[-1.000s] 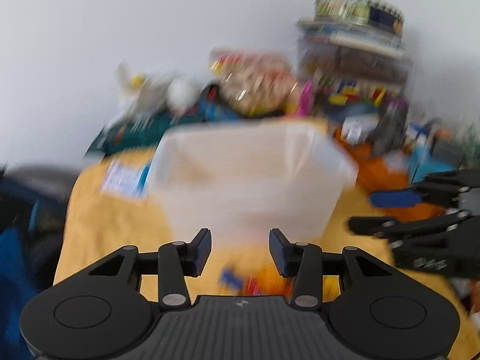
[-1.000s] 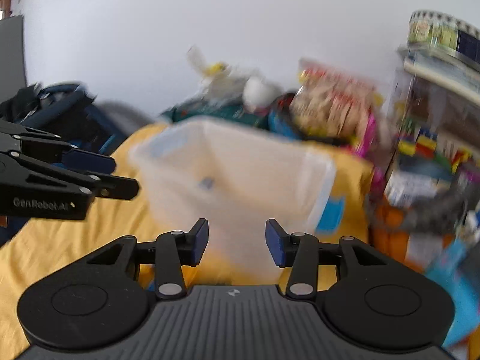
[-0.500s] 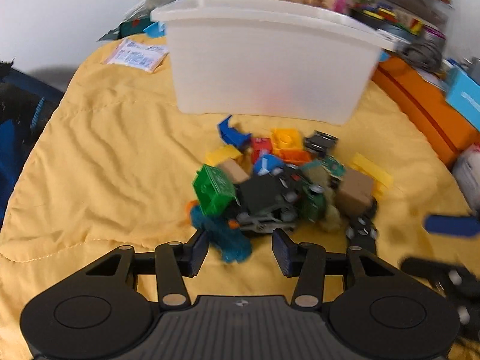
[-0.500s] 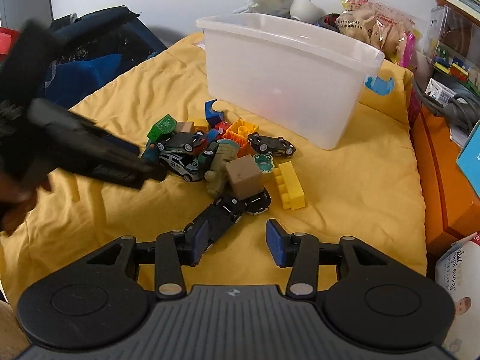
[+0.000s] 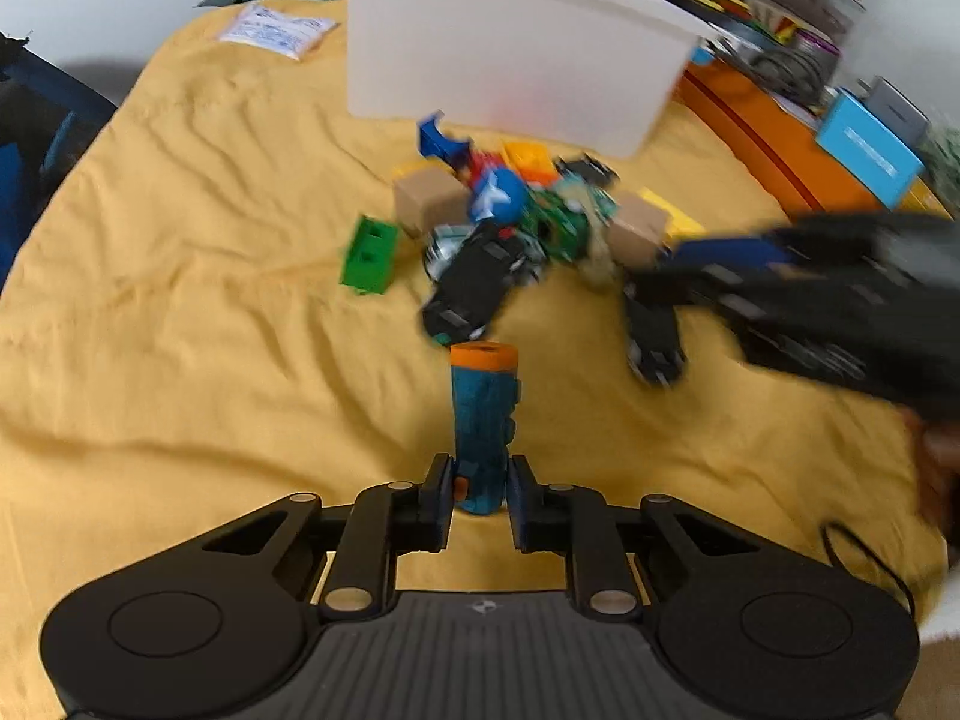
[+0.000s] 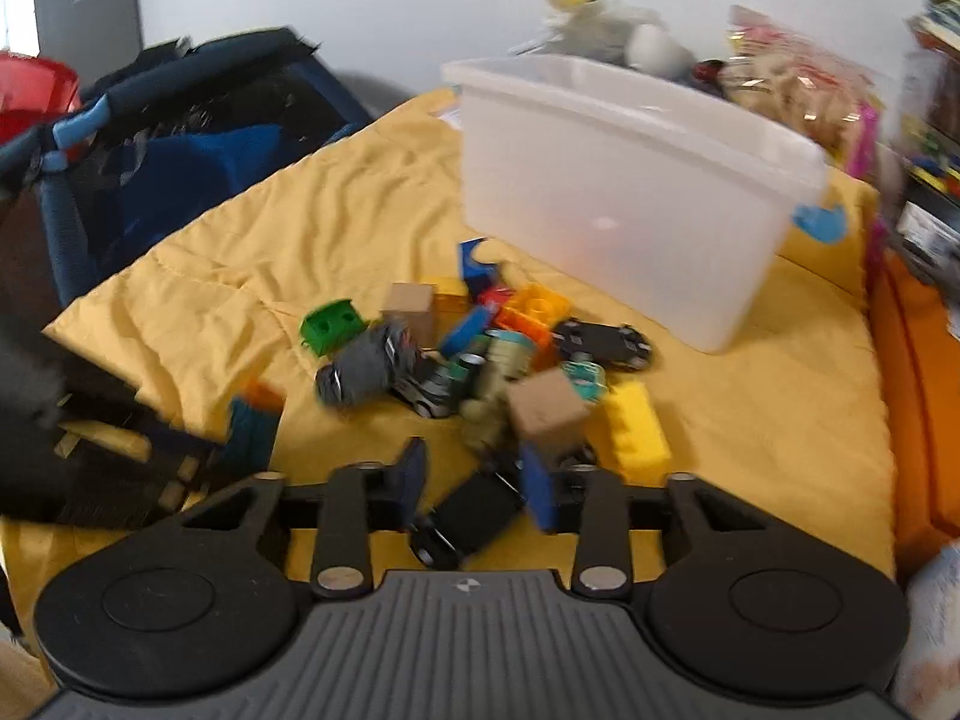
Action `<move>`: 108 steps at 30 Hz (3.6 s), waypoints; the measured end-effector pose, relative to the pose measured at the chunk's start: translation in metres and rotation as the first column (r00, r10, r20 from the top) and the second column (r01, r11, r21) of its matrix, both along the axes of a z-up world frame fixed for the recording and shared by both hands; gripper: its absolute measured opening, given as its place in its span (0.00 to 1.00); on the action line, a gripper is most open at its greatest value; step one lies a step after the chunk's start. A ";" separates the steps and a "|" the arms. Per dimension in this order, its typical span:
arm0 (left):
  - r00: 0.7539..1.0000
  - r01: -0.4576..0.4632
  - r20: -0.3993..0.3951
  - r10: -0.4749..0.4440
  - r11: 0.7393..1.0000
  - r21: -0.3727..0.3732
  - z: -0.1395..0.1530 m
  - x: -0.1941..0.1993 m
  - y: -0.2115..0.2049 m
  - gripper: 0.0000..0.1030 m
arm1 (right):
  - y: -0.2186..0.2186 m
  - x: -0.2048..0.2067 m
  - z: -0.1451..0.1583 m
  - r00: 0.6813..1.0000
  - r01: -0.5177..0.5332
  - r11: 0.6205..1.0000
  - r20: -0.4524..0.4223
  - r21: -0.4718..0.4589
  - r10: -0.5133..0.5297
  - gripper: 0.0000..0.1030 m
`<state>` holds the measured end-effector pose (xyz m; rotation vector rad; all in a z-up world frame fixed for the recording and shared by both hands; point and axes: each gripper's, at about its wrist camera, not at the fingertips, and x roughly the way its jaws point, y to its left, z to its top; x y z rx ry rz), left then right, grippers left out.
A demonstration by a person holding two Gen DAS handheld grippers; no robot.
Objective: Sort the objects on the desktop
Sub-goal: 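Grasp the teal toy figure with the left tool while the right tool grasps the khaki figure, then carry both figures over the white bin and open both tools to drop them, then grasp the green-white race car with the left tool while the right tool grasps a car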
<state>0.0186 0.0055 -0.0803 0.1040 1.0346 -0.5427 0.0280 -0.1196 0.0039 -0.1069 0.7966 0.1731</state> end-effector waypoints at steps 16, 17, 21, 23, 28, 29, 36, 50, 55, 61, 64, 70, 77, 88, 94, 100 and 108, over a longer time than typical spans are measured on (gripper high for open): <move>1.000 -0.006 0.025 0.006 1.000 -0.013 0.003 -0.013 -0.004 0.29 | 0.006 0.030 -0.014 0.998 0.019 0.998 -0.052 -0.058 -0.022 0.22; 1.000 -0.006 0.029 0.007 1.000 -0.012 0.004 -0.012 -0.005 0.30 | 0.006 0.023 -0.010 0.998 0.005 0.999 -0.056 -0.050 -0.008 0.22; 0.999 -0.006 0.043 0.006 1.000 -0.003 0.004 -0.011 -0.009 0.34 | 0.006 -0.007 0.004 0.991 -0.075 0.997 -0.109 -0.018 0.072 0.22; 0.999 -0.009 0.038 0.009 1.000 0.002 0.003 -0.009 -0.011 0.34 | 0.009 -0.021 0.005 0.983 -0.108 0.994 -0.147 -0.003 0.106 0.22; 0.999 -0.035 0.018 0.035 0.999 -0.001 -0.001 -0.004 -0.012 0.31 | 0.018 -0.036 -0.009 0.969 -0.128 0.992 -0.216 -0.010 0.122 0.29; 0.999 -0.044 0.018 0.044 0.999 -0.004 0.000 -0.003 -0.011 0.29 | 0.018 -0.036 -0.011 0.970 -0.116 0.993 -0.218 -0.014 0.110 0.31; 0.998 -0.053 0.016 0.053 0.999 0.000 -0.002 0.005 -0.018 0.24 | 0.020 -0.026 -0.020 0.979 -0.091 0.996 -0.183 -0.010 0.088 0.41; 0.971 0.047 0.236 -0.031 0.997 -0.064 0.083 0.023 -0.035 0.21 | 0.001 -0.019 0.025 0.996 -0.033 0.999 -0.084 -0.021 0.031 0.22; 0.930 0.098 0.361 -0.075 0.994 -0.045 0.121 0.062 -0.053 0.21 | -0.027 0.012 0.066 0.999 0.044 0.998 0.025 -0.048 -0.043 0.22; 0.883 0.107 0.460 -0.089 0.994 -0.013 0.146 0.126 -0.082 0.21 | -0.058 0.063 0.098 0.987 0.127 0.988 0.113 -0.093 -0.116 0.22; 0.886 0.090 0.458 -0.066 0.995 -0.031 0.154 0.160 -0.098 0.21 | -0.064 0.089 0.107 0.980 0.156 0.983 0.141 -0.100 -0.141 0.22; 0.904 0.046 0.425 -0.039 0.999 -0.007 0.149 0.201 -0.119 0.25 | -0.076 0.137 0.108 0.964 0.231 0.970 0.150 -0.071 -0.219 0.27; 0.886 0.089 0.461 -0.052 0.994 -0.058 0.155 0.157 -0.095 0.38 | -0.071 0.127 0.106 0.962 0.229 0.969 0.174 -0.094 -0.210 0.32; 0.957 0.106 0.270 -0.108 0.994 0.020 0.064 0.046 -0.043 0.46 | -0.028 0.021 0.040 0.998 0.053 0.992 0.050 -0.114 -0.047 0.50; 0.974 0.095 0.198 -0.109 0.992 0.082 0.022 0.020 -0.022 0.45 | -0.004 -0.003 -0.001 0.997 -0.012 0.994 -0.074 -0.112 0.004 0.43; 0.861 0.289 0.347 -0.372 0.919 0.269 0.017 0.009 -0.047 0.42 | 0.009 -0.002 -0.006 0.996 0.023 0.988 -0.081 -0.150 -0.035 0.43; 0.914 0.300 0.231 -0.333 0.939 0.167 0.006 0.039 -0.044 0.24 | -0.018 -0.012 -0.005 0.968 0.226 0.974 -0.104 -0.016 -0.226 0.40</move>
